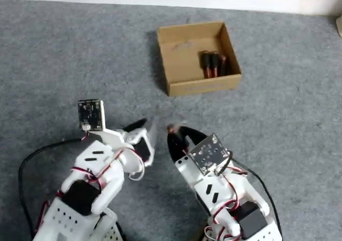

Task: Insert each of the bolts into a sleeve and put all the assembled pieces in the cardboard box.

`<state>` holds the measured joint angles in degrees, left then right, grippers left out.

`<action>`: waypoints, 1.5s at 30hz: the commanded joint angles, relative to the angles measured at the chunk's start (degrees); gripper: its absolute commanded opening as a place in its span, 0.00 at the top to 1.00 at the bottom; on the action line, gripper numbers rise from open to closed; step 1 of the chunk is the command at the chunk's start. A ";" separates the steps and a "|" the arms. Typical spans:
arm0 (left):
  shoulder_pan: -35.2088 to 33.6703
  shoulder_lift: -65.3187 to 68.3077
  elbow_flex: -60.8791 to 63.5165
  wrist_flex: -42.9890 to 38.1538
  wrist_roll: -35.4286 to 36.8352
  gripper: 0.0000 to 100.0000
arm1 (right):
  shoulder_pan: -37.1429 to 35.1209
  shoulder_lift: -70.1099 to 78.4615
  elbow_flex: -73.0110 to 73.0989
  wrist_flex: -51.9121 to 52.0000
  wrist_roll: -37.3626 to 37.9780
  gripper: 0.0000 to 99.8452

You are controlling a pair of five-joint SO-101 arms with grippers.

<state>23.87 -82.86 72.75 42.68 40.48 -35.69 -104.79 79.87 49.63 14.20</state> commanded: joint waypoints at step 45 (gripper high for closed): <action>-22.46 56.04 -21.93 -10.73 -14.77 0.99 | 25.01 115.91 -98.86 4.18 1.76 0.99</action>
<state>1.80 -26.86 53.67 33.01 26.07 -13.27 -4.13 4.26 49.36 15.25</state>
